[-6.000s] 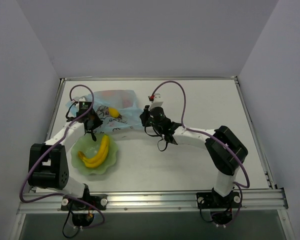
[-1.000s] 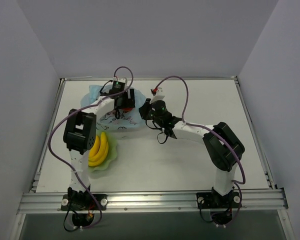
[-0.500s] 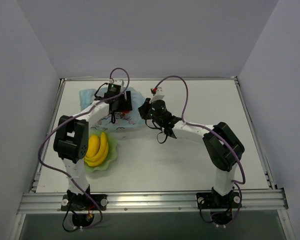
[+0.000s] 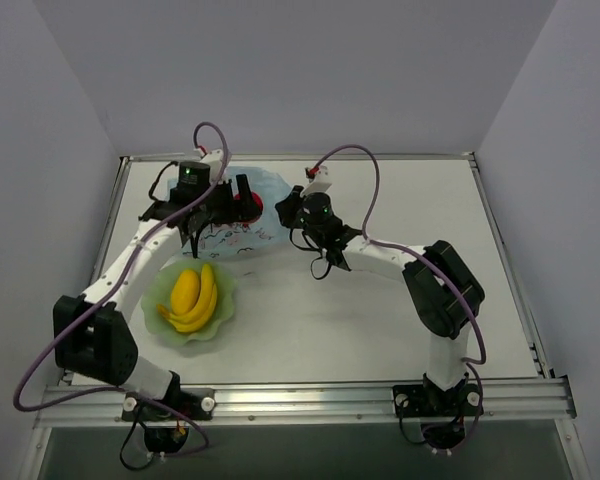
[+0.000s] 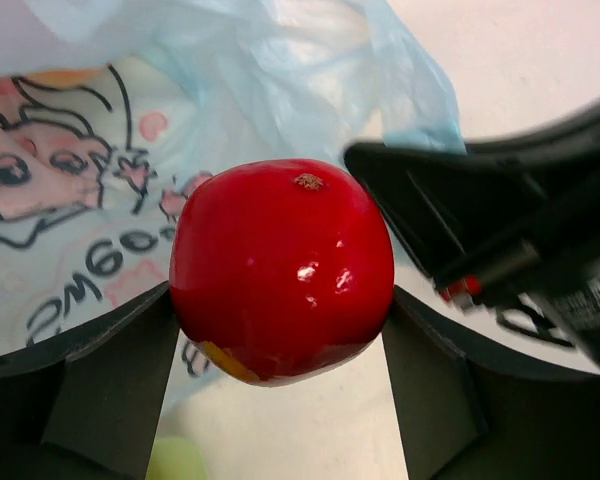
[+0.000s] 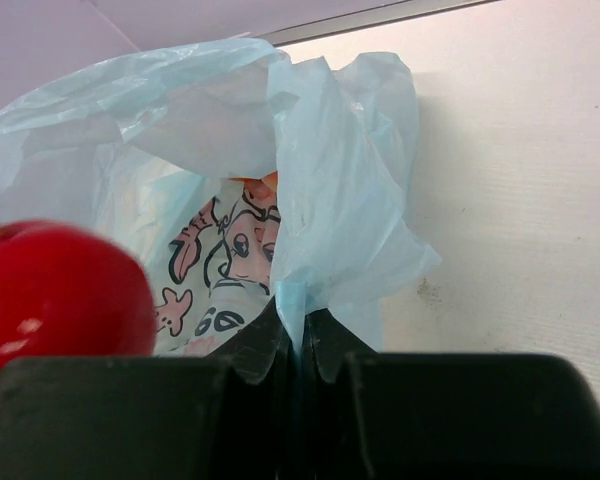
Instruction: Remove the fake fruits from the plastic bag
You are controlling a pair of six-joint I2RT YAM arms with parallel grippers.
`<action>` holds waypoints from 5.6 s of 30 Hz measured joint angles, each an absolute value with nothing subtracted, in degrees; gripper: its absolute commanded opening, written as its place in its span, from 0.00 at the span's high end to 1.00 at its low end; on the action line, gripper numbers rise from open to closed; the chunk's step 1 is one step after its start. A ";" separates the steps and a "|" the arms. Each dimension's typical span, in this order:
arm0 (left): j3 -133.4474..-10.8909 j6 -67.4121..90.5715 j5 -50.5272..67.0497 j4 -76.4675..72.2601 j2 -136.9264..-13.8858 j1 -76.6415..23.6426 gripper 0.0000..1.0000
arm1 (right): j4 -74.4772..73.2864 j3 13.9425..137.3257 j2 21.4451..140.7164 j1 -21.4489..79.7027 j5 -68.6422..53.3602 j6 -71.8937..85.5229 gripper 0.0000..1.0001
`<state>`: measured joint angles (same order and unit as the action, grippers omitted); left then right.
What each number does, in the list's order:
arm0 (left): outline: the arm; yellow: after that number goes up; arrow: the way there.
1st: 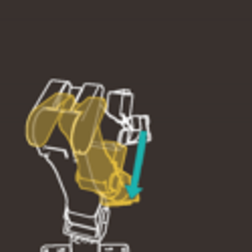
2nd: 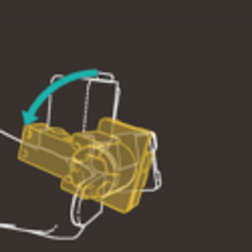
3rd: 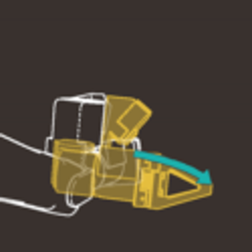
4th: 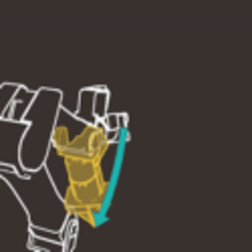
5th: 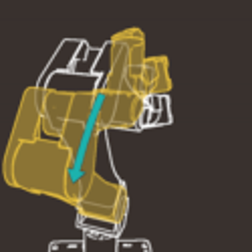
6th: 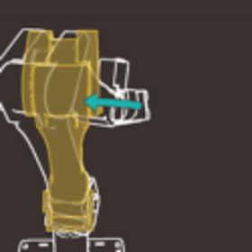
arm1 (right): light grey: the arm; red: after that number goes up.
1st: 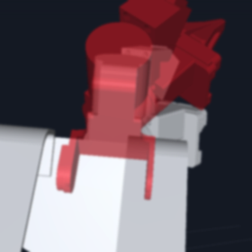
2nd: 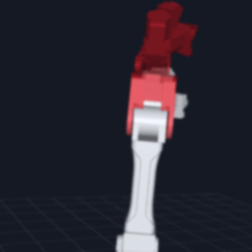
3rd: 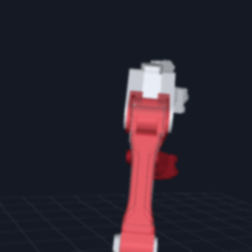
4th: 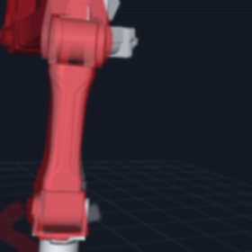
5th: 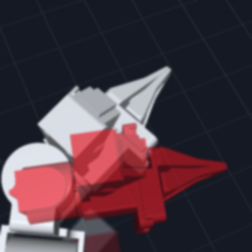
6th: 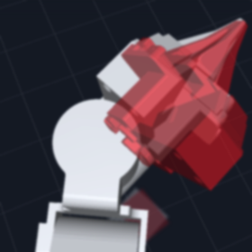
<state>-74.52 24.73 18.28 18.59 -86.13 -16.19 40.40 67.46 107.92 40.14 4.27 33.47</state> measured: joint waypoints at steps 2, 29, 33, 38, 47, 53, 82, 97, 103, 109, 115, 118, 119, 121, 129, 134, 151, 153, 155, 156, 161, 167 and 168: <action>-72.31 24.71 19.79 19.94 -82.59 -16.19 0.58 | 41.08 67.02 107.90 40.03 4.34 33.45 1.00; -39.48 39.92 -13.56 34.81 -46.68 -4.73 0.33 | 41.01 62.00 103.33 39.42 2.09 30.81 1.00; -39.44 40.56 -14.06 33.08 -50.48 -4.71 0.24 | 40.99 61.47 103.33 39.42 1.85 30.76 1.00; -38.26 41.06 -14.13 32.95 -51.03 -4.69 0.10 | 40.99 61.34 103.28 39.42 1.61 30.59 1.00; -39.09 41.21 -12.23 33.15 -47.03 -5.63 0.16 | 40.84 61.34 103.00 39.42 1.21 29.95 1.00; -45.19 40.99 -12.27 32.62 -46.04 -19.16 0.35 | 39.16 61.60 102.63 39.42 1.17 29.19 1.00; -85.14 32.99 -7.27 15.99 -111.39 -16.36 0.07 | 37.91 65.73 102.67 39.46 0.75 29.80 1.00; -91.74 30.17 -7.42 1.21 -123.94 -15.68 0.03 | 38.41 67.42 106.67 39.46 -3.60 30.35 1.00; -97.30 28.97 -8.08 -0.51 -129.01 -15.66 0.15 | 39.13 67.42 106.78 39.44 -4.54 30.37 1.00; -97.65 27.86 -8.21 -2.94 -129.45 -15.66 0.55 | 39.72 67.42 107.09 39.03 -4.97 30.39 1.00; -94.78 26.81 -8.14 -4.60 -127.50 -15.68 0.74 | 39.75 67.40 107.70 38.83 -4.97 30.39 1.00; -89.95 27.20 -7.66 -5.17 -123.70 -15.97 0.77 | 39.86 67.40 107.70 38.59 -4.93 30.41 1.00; -87.72 27.44 -7.53 -5.50 -121.78 -16.14 0.77 | 39.88 67.42 107.70 38.54 -4.84 30.46 1.00; -83.02 27.88 -7.55 -5.96 -117.21 -16.69 0.73 | 39.99 67.51 107.70 38.52 -4.71 30.72 1.00; -87.68 28.51 -9.69 -3.46 -114.24 -18.57 0.20 | 40.97 67.16 107.68 38.28 -4.71 32.49 1.00; -96.97 27.66 -10.20 0.47 -121.82 -18.00 0.17 | 40.95 66.70 107.37 38.28 -5.43 32.86 1.00; -109.62 22.68 -9.02 -1.19 -134.17 -16.99 0.04 | 40.40 67.42 107.28 37.15 -9.47 32.77 1.00; -107.79 22.94 -8.97 -4.01 -133.75 -16.69 0.13 | 40.14 68.12 107.59 36.99 -9.43 32.47 1.00; -103.48 23.07 -8.97 -6.85 -131.90 -16.40 0.21 | 39.88 68.47 107.70 36.58 -9.45 32.08 1.00; -100.82 23.18 -9.13 -7.68 -130.47 -16.32 0.22 | 39.77 68.47 107.72 36.47 -9.45 31.97 1.00; -89.06 24.64 -10.44 -11.16 -121.21 -15.84 0.22 | 39.66 68.34 107.68 35.90 -9.28 31.64 1.00; -79.53 27.99 -12.51 -16.91 -108.53 -15.16 0.21 | 39.09 63.66 104.14 35.66 -9.10 31.48 1.00; -77.71 28.67 -12.93 -17.87 -106.52 -15.07 0.21 | 38.79 62.78 102.98 35.66 -9.08 31.44 1.00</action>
<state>-77.71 28.67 -12.93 -17.87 -106.52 -15.07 38.79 62.78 102.98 35.66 -9.08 31.44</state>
